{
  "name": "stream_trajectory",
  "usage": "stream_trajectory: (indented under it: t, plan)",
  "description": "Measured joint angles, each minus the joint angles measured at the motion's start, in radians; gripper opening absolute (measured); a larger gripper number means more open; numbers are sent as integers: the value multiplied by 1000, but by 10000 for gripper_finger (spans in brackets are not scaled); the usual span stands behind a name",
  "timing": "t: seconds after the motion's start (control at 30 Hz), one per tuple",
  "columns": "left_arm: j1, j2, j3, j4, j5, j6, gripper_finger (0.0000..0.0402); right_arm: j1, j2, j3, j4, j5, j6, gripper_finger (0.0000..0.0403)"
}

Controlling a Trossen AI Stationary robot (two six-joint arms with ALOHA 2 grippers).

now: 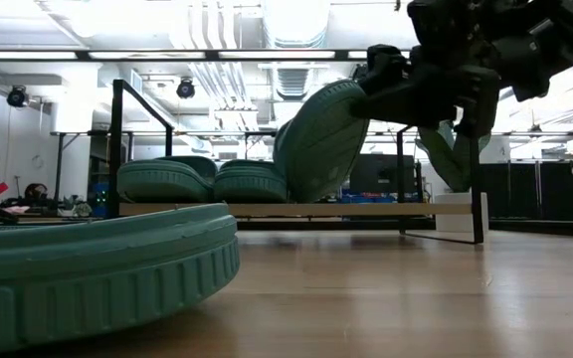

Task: Pick and place slides into the shelf
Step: Put the green slipper on the shelf

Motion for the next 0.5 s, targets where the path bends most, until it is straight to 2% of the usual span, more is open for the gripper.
stream_trajectory:
  t: [0.13,0.5]
  plan:
    - [0,0,0,0,0,0,96,0,0,4,-18,0,33,198]
    - [0,50,0,0,0,-2,96,2,-2,5,-46,11,250,200]
